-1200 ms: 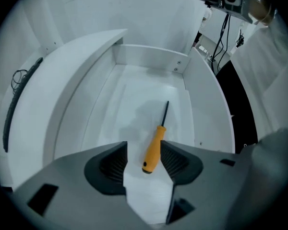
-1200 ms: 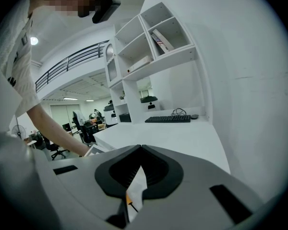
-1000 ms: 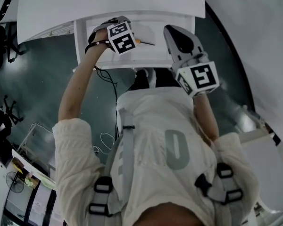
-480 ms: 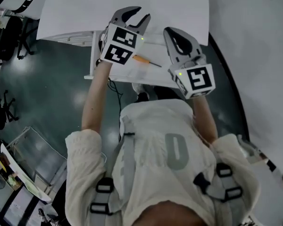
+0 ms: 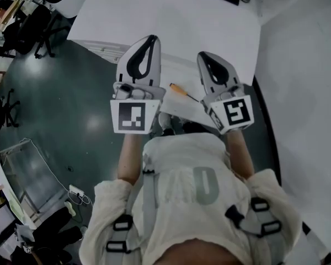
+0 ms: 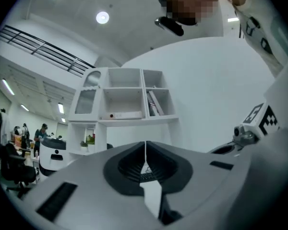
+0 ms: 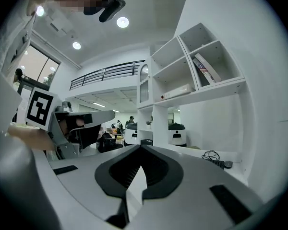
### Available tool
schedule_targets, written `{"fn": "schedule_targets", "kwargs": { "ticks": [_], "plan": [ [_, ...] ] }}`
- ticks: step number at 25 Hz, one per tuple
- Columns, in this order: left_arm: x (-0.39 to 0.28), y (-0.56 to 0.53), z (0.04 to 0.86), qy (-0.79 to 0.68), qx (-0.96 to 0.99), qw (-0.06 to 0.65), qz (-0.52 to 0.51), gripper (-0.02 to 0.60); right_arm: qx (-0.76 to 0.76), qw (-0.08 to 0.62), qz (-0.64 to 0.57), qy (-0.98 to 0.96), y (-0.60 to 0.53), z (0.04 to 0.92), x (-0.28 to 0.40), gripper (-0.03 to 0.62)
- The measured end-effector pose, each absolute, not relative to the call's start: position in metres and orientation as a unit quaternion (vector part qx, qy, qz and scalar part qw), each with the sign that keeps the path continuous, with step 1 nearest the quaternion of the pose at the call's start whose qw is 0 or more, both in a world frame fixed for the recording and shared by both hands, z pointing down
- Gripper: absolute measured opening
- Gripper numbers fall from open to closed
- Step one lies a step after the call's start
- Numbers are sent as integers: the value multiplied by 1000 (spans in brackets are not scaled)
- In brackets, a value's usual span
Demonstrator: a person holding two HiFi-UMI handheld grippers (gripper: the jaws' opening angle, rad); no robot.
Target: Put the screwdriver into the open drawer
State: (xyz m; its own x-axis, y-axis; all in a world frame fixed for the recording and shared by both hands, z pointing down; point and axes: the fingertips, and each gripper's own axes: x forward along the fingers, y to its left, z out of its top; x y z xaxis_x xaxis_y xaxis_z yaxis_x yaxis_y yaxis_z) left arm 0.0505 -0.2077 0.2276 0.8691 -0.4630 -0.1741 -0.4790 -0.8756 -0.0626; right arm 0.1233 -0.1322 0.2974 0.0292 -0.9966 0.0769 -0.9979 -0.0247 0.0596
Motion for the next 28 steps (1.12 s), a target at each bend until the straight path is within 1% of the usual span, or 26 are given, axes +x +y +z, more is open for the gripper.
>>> {"fn": "schedule_targets", "kwargs": {
  "ticks": [4, 7, 10, 28],
  "plan": [
    [9, -210, 239, 308, -947, 31, 80, 6, 704, 23, 16, -710, -142, 288, 103, 5],
    [-18, -213, 254, 349, -934, 9, 71, 6, 699, 33, 6, -715, -147, 293, 99, 5],
    [-36, -216, 261, 362, -929, 4, 75, 6, 696, 42, 3, -717, -150, 297, 94, 5],
    [-28, -221, 266, 370, -927, 15, 58, 5, 698, 59, 9, -714, -148, 304, 100, 5]
  ]
}}
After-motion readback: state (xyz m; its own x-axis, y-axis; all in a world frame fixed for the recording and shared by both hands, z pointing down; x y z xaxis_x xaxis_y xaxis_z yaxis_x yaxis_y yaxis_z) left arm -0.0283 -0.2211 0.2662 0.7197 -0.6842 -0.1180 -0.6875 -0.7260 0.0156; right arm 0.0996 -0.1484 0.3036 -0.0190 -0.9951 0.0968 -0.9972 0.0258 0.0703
